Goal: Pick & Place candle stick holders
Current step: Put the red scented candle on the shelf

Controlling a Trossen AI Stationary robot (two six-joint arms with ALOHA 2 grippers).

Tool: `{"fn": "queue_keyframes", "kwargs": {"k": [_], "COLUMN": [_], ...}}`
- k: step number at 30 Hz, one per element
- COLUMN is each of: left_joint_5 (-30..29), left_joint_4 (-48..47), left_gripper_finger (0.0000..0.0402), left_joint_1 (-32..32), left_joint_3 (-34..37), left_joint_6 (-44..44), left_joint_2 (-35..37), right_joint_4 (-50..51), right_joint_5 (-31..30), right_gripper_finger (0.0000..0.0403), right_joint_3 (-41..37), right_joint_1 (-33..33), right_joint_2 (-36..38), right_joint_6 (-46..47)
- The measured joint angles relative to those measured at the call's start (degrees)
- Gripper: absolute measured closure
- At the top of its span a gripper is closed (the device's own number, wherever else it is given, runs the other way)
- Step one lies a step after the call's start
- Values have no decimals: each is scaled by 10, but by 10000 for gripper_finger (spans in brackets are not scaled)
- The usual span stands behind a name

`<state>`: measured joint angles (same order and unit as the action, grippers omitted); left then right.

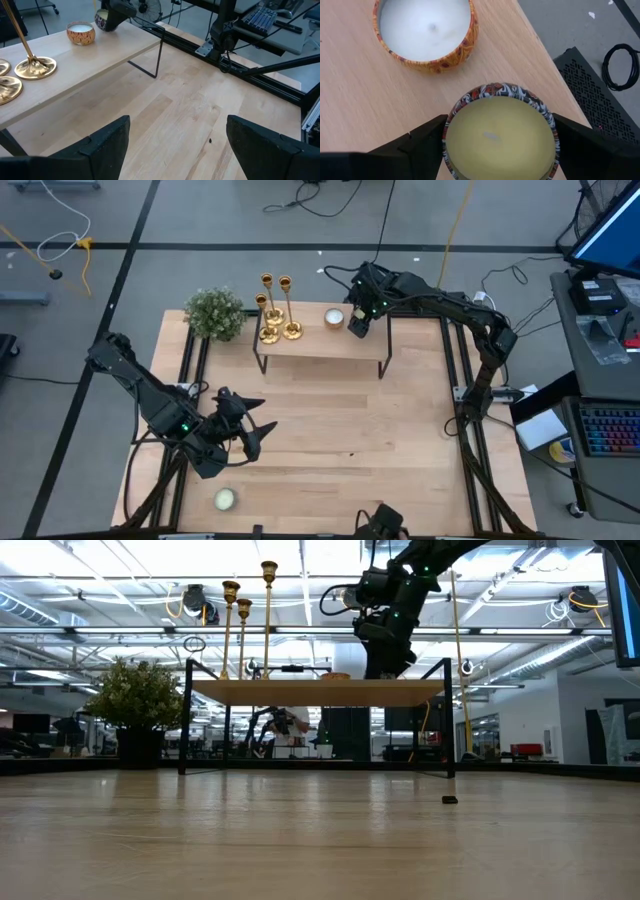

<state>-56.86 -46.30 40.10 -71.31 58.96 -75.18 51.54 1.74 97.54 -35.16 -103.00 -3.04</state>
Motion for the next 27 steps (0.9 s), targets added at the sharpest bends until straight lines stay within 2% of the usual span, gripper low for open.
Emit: {"fn": "queue_keyframes", "kwargs": {"k": [14, 27], "left_joint_5": [0, 0], "left_joint_4": [0, 0], "left_gripper_finger": [75, 75], "left_joint_1": [0, 0], "left_joint_3": [0, 0], "left_joint_6": [0, -1], "left_joint_2": [0, 0], "right_joint_4": [-3, -16], "right_joint_5": [0, -1], "right_gripper_finger": [88, 26], "right_joint_3": [0, 0], "right_joint_1": [0, 0], "right_joint_2": [0, 0], "right_joint_6": [-9, -9]}}
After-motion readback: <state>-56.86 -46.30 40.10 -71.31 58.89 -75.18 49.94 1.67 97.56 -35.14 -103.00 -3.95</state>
